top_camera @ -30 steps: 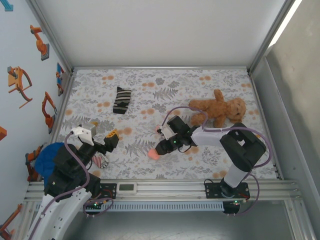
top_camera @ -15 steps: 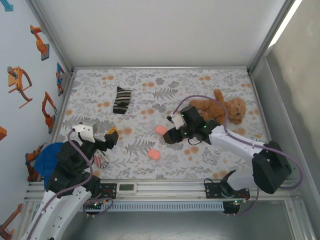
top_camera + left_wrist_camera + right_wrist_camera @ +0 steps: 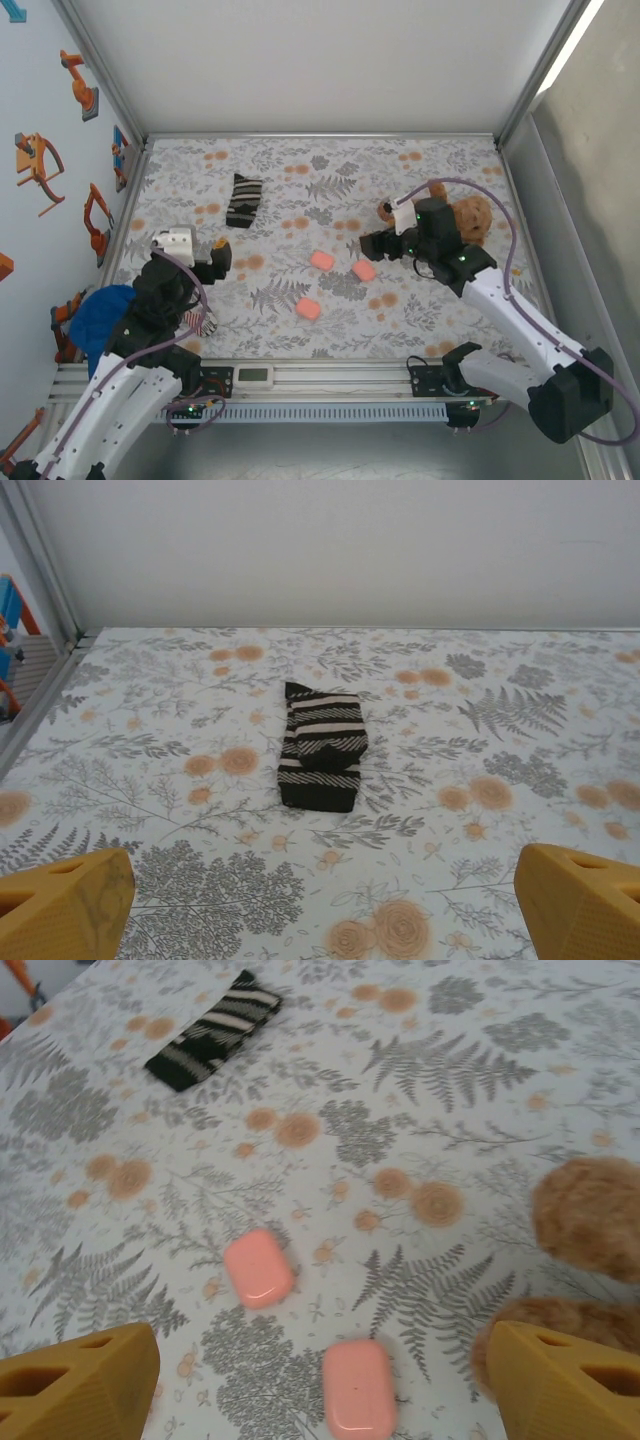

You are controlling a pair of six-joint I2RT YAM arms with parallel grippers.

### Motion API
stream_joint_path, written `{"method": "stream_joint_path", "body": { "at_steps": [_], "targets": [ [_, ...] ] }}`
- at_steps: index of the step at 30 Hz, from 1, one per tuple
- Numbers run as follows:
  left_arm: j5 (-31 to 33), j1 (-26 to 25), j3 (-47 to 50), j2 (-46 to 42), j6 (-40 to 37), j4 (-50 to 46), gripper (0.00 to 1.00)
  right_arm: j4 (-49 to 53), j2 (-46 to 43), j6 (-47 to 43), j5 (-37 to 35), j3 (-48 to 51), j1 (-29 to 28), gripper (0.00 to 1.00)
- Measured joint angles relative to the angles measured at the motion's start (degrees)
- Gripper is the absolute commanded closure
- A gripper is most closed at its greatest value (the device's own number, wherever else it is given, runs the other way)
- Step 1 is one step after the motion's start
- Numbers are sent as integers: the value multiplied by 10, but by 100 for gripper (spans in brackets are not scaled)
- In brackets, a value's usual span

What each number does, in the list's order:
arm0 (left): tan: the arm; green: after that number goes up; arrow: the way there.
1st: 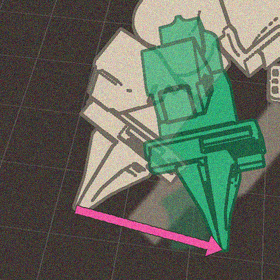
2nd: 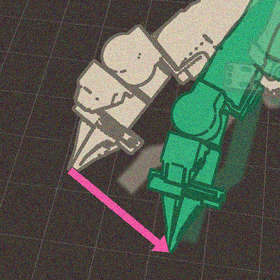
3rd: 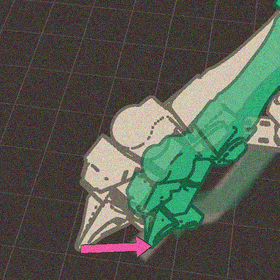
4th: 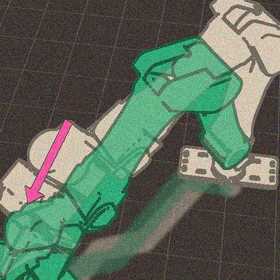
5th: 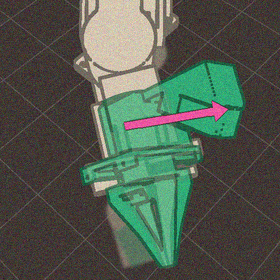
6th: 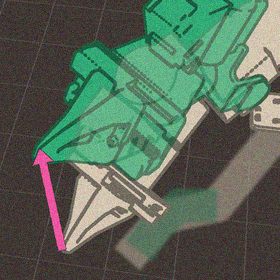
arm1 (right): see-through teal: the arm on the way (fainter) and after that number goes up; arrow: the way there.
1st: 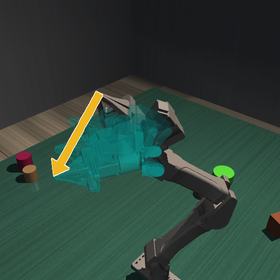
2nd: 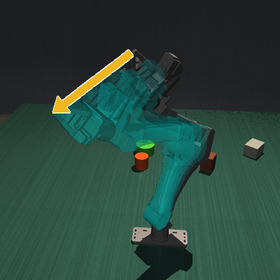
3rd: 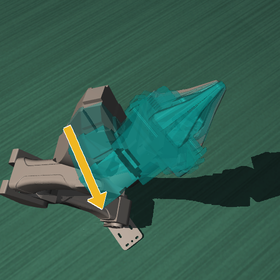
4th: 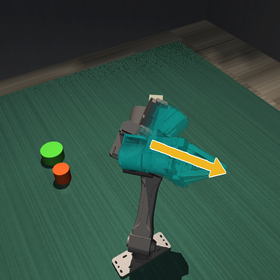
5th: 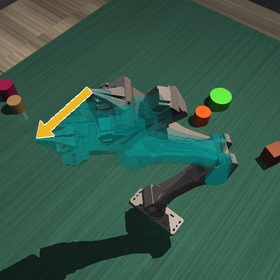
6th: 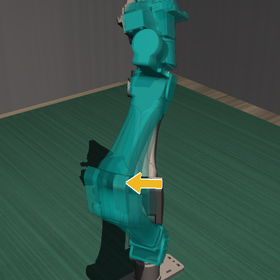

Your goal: Insert the wireless bluetooth earbuds into the charging case

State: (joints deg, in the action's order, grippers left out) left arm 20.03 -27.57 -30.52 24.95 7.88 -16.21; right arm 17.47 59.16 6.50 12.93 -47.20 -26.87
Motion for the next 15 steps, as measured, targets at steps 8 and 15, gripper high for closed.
{"method": "stream_joint_path", "body": {
  "at_steps": [8,15],
  "targets": [
    [14,59,-5,56,-12,47,4,-13,-51,-8,-39,41,94,0],
    [16,136,50,109,-14,146,4,-58,-71,-8,-71,97,175,0]
  ]
}}
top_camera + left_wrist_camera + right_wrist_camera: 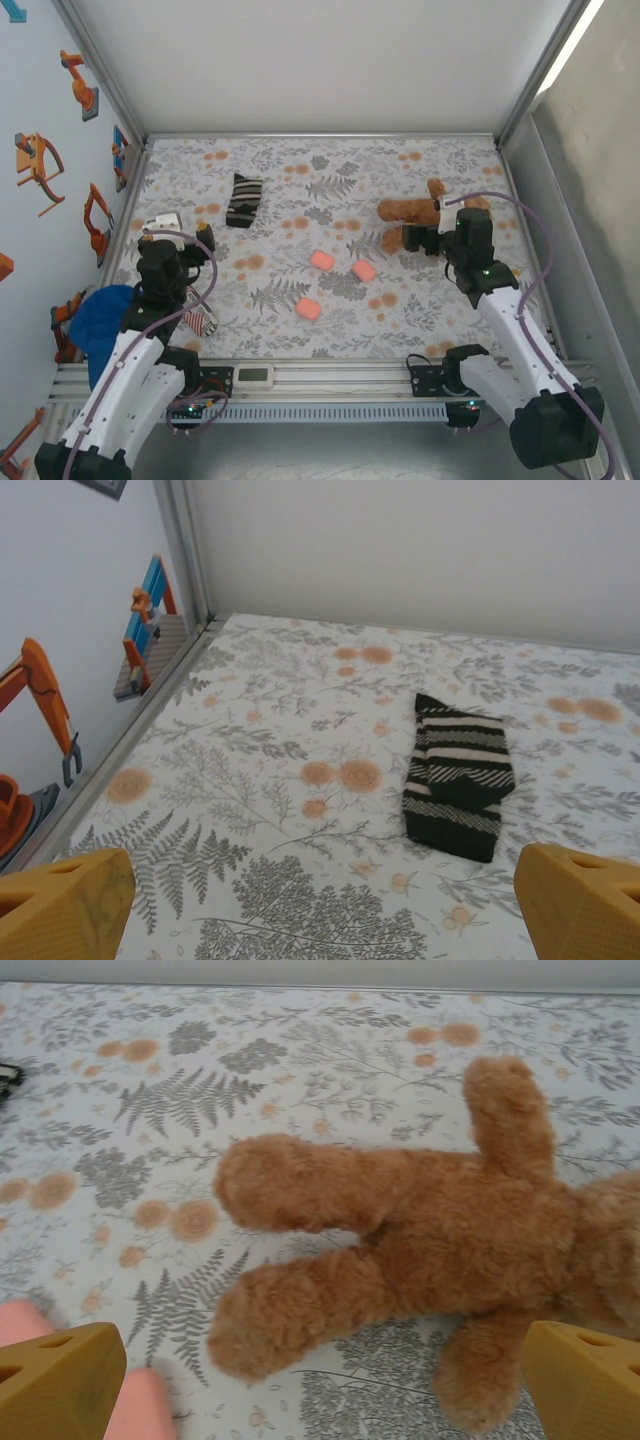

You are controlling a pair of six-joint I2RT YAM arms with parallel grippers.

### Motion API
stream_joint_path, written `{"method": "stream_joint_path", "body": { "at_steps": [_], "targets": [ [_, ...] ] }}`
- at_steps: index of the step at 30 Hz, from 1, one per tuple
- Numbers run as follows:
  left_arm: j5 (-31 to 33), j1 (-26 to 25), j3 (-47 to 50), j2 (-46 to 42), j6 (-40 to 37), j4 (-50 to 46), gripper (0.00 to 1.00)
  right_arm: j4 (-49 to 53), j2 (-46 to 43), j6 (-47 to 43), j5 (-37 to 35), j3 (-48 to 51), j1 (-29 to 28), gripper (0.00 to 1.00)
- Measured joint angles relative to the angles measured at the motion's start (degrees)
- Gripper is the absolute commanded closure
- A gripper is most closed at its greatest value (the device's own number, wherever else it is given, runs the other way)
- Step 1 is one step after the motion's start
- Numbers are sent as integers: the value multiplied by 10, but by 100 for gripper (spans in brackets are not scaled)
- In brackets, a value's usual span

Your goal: Insert the wireless bluetooth earbuds into the charging case

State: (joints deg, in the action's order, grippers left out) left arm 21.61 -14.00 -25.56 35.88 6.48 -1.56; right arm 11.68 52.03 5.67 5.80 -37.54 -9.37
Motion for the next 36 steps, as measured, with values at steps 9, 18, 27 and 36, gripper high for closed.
{"method": "stream_joint_path", "body": {
  "at_steps": [9,18,27,36],
  "targets": [
    [-9,28,81,132,-17,176,4,-108,8,0,-47,90,61,0],
    [-71,41,94,251,-53,334,4,-259,63,3,-61,163,99,0],
    [-132,70,114,351,-69,465,4,-431,189,-5,-57,198,126,0],
    [-196,117,130,461,-68,593,4,-617,300,-10,-35,211,137,0]
  ]
}}
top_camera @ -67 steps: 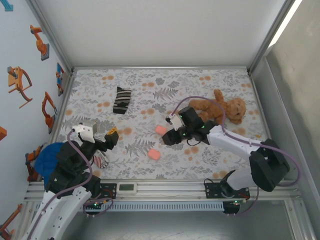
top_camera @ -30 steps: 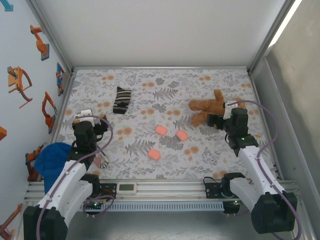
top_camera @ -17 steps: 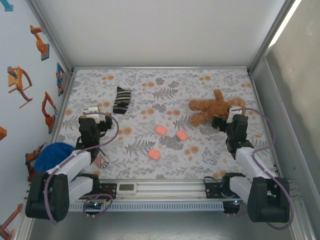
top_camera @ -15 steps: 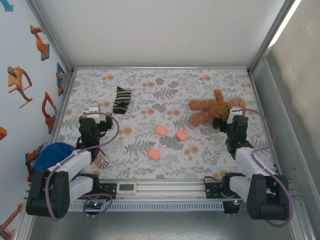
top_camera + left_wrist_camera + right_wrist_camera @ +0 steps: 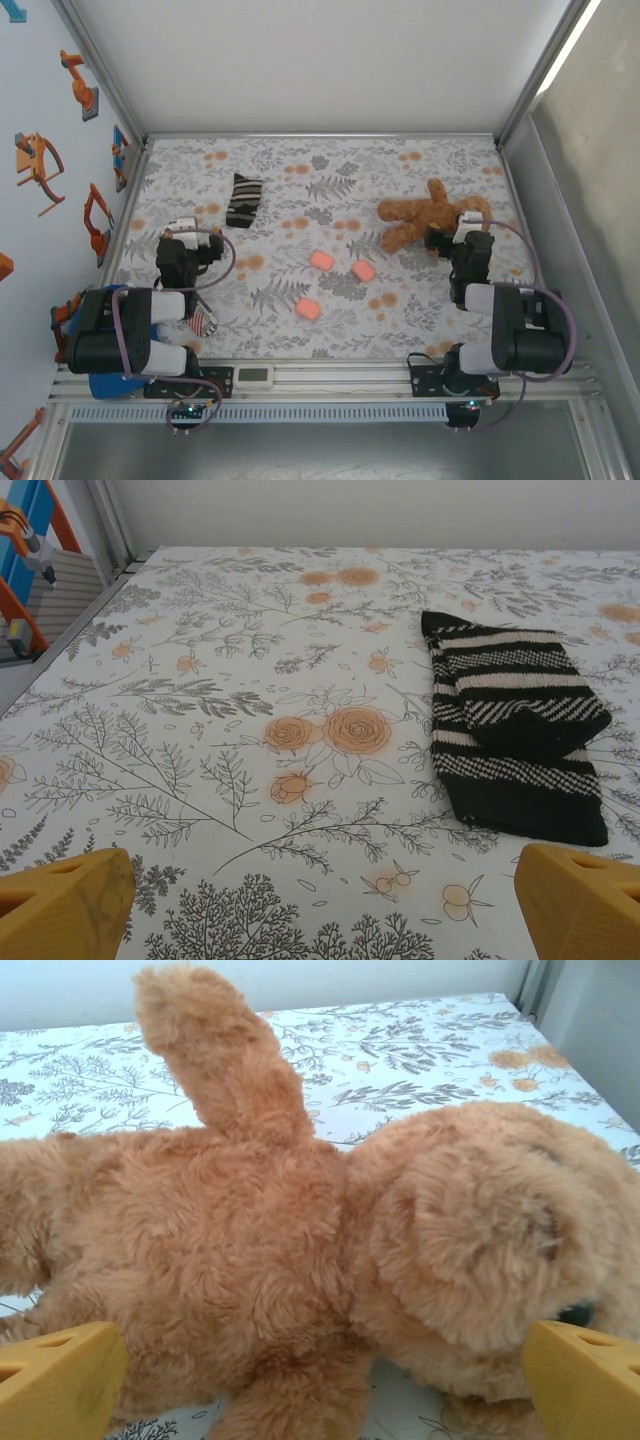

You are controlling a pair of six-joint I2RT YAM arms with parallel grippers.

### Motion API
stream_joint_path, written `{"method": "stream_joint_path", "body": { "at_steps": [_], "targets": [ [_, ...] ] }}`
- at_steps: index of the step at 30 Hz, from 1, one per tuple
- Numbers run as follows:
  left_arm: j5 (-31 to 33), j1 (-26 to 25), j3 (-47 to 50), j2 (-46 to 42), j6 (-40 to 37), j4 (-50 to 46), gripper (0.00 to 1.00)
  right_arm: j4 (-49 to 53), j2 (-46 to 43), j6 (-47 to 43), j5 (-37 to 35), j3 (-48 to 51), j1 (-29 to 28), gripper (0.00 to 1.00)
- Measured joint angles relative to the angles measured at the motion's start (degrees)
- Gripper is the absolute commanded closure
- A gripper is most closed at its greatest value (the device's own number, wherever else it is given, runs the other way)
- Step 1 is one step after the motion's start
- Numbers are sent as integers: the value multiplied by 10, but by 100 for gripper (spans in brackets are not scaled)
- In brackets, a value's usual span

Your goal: Insert the wireless bluetooth earbuds into the charging case

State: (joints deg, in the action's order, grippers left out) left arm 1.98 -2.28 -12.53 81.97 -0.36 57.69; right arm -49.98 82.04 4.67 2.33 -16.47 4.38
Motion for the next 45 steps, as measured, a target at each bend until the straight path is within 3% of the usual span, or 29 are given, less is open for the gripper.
{"method": "stream_joint_path", "body": {
  "at_steps": [5,13,19,45],
  "targets": [
    [-21,17,0,71,9,65,4,-75,69,0,13,20,0,0],
    [-21,20,-102,65,19,-47,4,-21,69,0,17,-52,0,0],
    [-20,20,-110,64,22,-88,4,0,69,0,17,-55,0,0],
    [-16,20,-110,64,22,-102,4,4,69,0,16,-55,0,0]
  ]
}}
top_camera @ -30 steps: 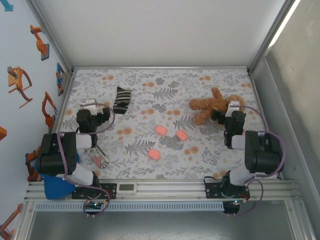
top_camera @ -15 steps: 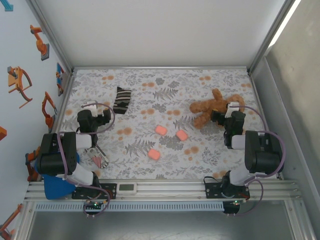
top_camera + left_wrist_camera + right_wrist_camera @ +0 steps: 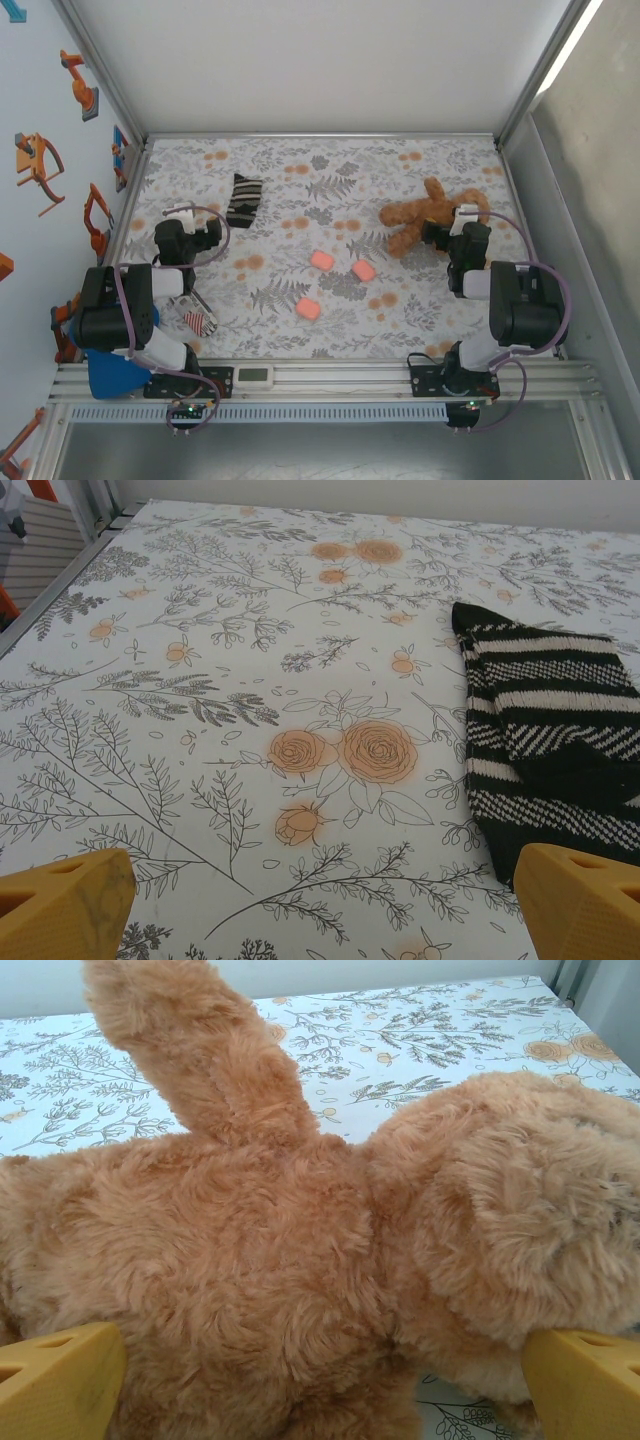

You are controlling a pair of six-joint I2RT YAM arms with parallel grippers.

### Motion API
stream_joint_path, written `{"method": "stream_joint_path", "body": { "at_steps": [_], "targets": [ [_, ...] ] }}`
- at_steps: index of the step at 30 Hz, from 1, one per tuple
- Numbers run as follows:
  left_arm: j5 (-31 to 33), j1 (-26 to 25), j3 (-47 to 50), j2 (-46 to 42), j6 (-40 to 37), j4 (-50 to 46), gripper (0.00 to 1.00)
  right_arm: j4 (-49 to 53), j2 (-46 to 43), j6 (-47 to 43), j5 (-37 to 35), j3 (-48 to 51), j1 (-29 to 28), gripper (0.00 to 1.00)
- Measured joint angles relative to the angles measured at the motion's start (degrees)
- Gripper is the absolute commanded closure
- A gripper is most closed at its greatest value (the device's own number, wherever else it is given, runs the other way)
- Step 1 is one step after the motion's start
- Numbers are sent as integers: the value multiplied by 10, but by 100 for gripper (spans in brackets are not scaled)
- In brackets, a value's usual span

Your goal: Insert the wireless bluetooth earbuds into the charging case

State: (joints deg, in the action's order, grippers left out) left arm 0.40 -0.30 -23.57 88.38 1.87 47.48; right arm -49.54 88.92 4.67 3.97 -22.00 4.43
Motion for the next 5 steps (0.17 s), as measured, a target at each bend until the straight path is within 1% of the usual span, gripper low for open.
{"method": "stream_joint_path", "body": {
  "at_steps": [5],
  "targets": [
    [0,0,0,0,0,0,4,0,0,0,-4,0,-1,0]
  ]
}}
